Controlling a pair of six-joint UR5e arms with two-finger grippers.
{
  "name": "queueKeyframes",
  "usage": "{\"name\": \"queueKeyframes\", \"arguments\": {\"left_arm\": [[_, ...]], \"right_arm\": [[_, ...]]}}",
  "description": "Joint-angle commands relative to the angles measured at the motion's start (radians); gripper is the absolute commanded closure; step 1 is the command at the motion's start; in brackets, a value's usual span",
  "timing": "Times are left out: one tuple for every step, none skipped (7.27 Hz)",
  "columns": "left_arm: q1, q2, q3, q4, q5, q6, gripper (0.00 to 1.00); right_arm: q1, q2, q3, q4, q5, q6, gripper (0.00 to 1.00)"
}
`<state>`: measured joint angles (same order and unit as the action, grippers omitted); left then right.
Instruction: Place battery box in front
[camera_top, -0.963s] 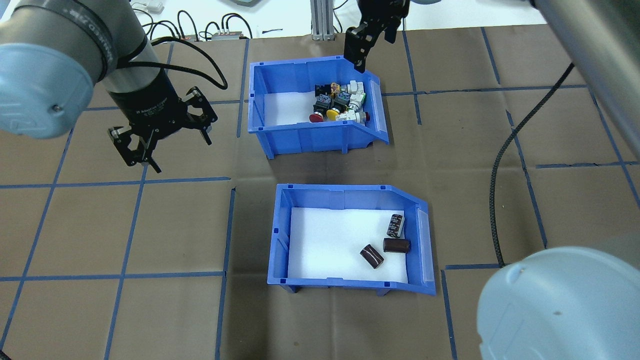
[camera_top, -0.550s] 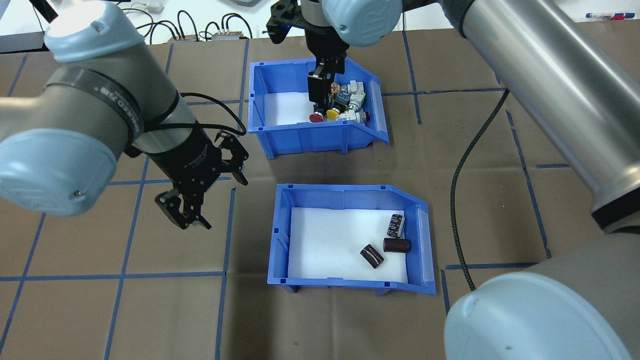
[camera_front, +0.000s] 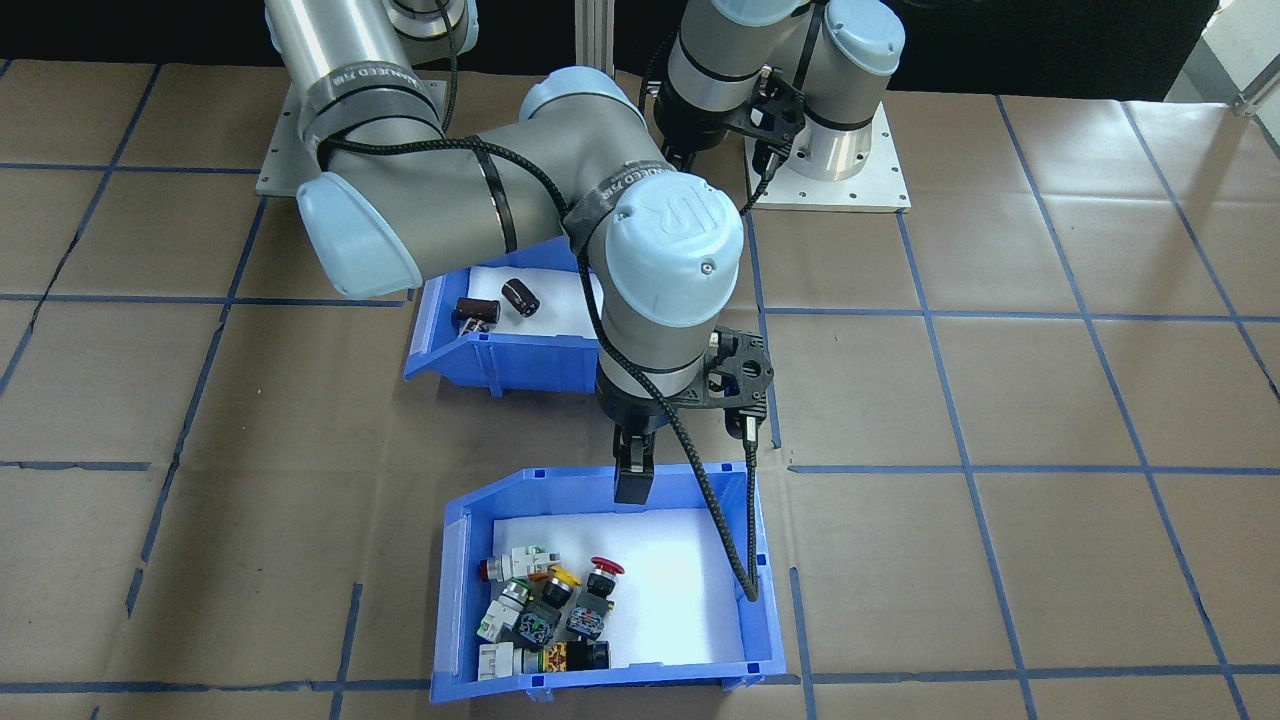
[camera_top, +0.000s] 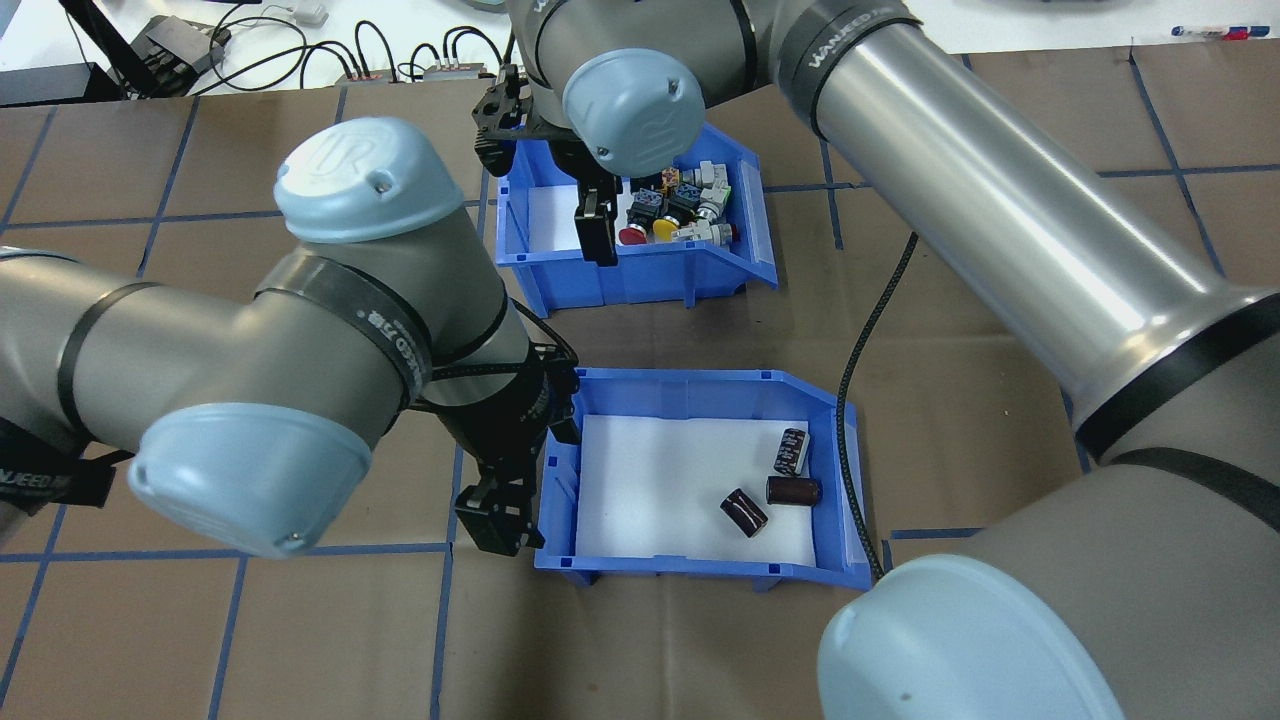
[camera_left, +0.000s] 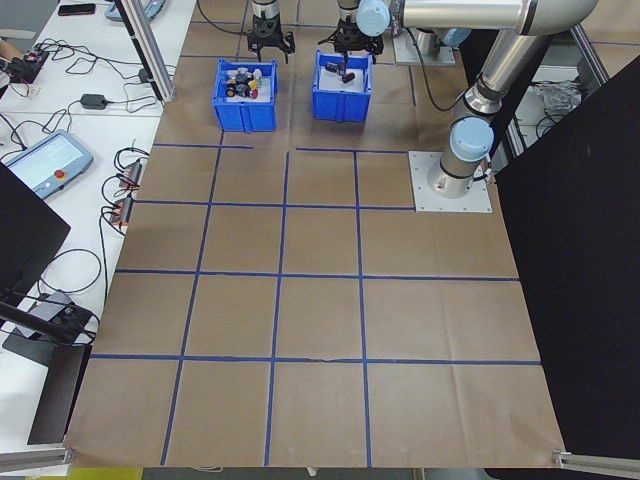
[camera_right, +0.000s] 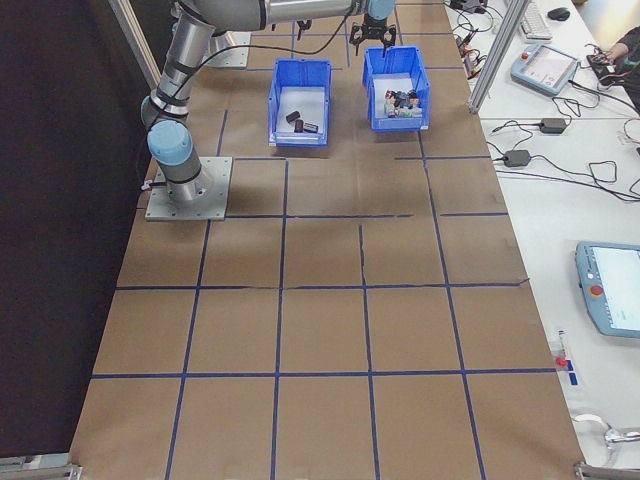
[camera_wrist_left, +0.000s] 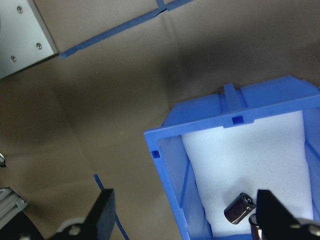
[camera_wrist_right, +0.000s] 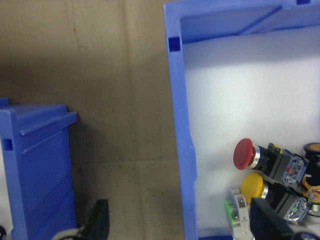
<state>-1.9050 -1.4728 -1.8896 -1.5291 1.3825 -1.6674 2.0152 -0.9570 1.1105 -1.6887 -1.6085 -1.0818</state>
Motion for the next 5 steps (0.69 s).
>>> {"name": "queueKeyframes", "arguments": {"left_arm": [[-0.072,-0.039,-0.081,0.227,-0.003,-0.212,0.0],[-0.101,-0.058,-0.124,0.325,-0.003,-0.282,0.0],[-0.123,-0.063,-0.152,0.386,-0.003,-0.282,0.0],[-0.143,-0.057,-0.178,0.388,-0.005,-0.284,0.01],[-0.169,-0.057,-0.2,0.389,-0.002,-0.307,0.0]], "right_arm": [[0.014,0.032,0.04,-0.092,-0.01,-0.004,0.0],[0.014,0.043,0.09,-0.182,-0.01,-0.003,0.0],[0.014,0.041,0.147,-0.266,-0.011,-0.004,0.0],[0.014,0.04,0.176,-0.29,-0.01,0.005,0.0],[0.014,0.029,0.174,-0.307,-0.014,0.005,0.2]]}}
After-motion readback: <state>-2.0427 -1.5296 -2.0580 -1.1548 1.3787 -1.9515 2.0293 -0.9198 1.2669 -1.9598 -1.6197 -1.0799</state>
